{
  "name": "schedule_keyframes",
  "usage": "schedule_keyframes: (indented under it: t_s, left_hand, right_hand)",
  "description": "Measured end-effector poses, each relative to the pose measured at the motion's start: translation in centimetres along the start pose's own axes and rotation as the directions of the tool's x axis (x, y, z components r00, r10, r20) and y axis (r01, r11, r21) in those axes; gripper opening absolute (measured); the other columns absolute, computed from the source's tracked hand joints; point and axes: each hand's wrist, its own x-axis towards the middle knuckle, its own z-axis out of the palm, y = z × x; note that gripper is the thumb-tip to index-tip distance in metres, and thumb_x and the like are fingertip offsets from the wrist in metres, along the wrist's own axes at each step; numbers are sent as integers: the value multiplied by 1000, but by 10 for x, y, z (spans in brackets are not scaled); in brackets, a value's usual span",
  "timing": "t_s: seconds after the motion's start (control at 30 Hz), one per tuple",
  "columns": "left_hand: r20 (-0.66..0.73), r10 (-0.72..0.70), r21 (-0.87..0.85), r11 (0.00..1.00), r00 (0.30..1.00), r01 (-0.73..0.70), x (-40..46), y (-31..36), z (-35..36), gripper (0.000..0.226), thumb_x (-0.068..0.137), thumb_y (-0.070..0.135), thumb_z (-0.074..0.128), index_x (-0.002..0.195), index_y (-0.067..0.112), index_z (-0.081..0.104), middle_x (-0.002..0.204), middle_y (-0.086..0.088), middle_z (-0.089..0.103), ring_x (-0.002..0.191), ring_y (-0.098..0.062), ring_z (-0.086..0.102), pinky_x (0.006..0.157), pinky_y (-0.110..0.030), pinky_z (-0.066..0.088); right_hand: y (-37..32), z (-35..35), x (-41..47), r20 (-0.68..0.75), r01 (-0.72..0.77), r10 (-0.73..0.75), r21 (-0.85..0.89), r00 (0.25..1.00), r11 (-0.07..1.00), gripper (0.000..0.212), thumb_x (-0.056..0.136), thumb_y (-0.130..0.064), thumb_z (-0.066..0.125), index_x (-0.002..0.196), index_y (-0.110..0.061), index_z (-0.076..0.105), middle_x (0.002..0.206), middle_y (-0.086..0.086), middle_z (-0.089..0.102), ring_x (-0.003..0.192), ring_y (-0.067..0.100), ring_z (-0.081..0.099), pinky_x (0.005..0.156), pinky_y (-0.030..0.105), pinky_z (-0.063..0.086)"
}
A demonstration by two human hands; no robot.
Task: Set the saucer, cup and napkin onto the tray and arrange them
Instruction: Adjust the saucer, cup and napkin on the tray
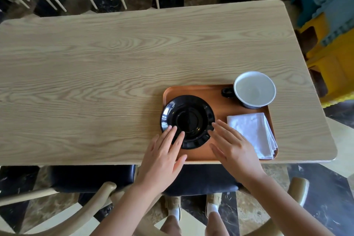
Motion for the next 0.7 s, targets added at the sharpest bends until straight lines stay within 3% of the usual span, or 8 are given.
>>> schedule_keyframes:
  t_s: [0.1,0.23,0.3,0.4,0.5,0.63,0.7]
  left_hand:
    - [-115,50,-3,999,992,-51,40,16,-15,52,92,40,36,135,11,44,140,-12,49,133,-23,40,103,-42,42]
    - [-206,-25,-124,992,978,-1,111,43,-27,56,87,39,37,126,2,52,127,-16,59,118,-27,56,95,-37,47]
    - [-143,-41,-194,981,989,13,145,63,-30,56,88,39,41,129,1,48,127,-15,58,114,-30,57,89,-37,49]
    - [37,-92,-256,962,995,98,181,81,-23,51,90,36,49,132,7,44,130,-12,54,117,-30,51,89,-39,46]
    - [78,-189,-375,904,979,204,195,85,-18,29,85,33,56,101,10,60,102,-8,63,95,-29,59,72,-34,45]
    - [203,-335,-577,719,920,389,204,83,-19,22,80,26,65,99,14,62,102,0,62,99,-17,57,82,-26,39]
    - [273,-387,-657,594,881,464,209,80,-18,38,76,25,70,109,9,64,113,-1,65,105,-17,58,92,-29,44]
  right_hand:
    - [23,-24,12,-137,-65,62,-21,989,998,26,85,-19,56,103,-5,69,115,13,67,109,29,62,87,39,53]
    - [71,-57,38,-167,-351,339,-43,926,936,40,85,-26,53,119,-7,59,129,18,57,112,38,55,87,45,49]
    - [92,-69,50,-81,-489,485,-39,871,871,49,85,-24,57,132,-10,47,139,18,47,119,40,46,93,45,44]
    - [116,-73,61,7,-585,585,35,811,811,55,85,-21,58,136,-10,40,141,16,43,124,38,42,99,43,38]
    - [128,-71,66,90,-652,647,142,758,744,45,84,-19,56,127,-11,50,126,14,59,111,32,56,89,36,44]
    - [130,-71,68,128,-689,681,234,721,685,30,82,-12,55,111,-12,63,105,10,71,92,26,66,68,19,34]
    - [131,-71,69,124,-695,694,284,709,660,29,81,-11,56,109,-14,64,100,9,72,84,26,68,69,18,39]
